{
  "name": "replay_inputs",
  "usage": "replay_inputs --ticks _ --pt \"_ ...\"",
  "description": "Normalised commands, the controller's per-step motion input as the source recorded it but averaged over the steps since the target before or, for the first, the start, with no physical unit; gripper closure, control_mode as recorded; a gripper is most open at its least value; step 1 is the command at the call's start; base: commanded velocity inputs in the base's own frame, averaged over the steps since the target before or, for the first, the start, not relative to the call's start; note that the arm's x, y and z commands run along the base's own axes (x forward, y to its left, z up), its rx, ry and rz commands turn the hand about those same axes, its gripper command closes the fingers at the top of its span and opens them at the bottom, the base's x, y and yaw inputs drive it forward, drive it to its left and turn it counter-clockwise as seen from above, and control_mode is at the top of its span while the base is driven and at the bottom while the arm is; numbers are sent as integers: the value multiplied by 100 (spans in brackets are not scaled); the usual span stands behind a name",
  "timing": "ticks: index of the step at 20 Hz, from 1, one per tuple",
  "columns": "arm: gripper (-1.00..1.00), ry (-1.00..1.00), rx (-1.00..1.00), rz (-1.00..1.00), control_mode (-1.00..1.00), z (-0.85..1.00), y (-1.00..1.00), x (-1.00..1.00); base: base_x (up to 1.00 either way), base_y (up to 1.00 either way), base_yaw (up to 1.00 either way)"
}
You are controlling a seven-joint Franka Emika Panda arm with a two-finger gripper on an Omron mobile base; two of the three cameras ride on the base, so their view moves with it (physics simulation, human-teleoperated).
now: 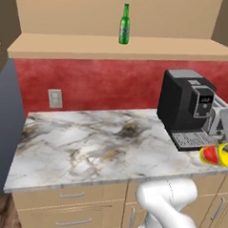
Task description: Open the cabinet directly in front. Then move the beer and the cup to the dining counter with the jar on it.
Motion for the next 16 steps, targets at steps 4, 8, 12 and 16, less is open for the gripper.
replay_inputs --ticks 4,8,12,16 --pt "100 0 0 0 100 0 0 0 -16 21 21" --pt "100 0 0 0 100 0 0 0 -5 29 29" --pt "100 0 0 0 100 0 0 0 -12 35 37" --pt "100 0 0 0 100 0 0 0 -18 33 44"
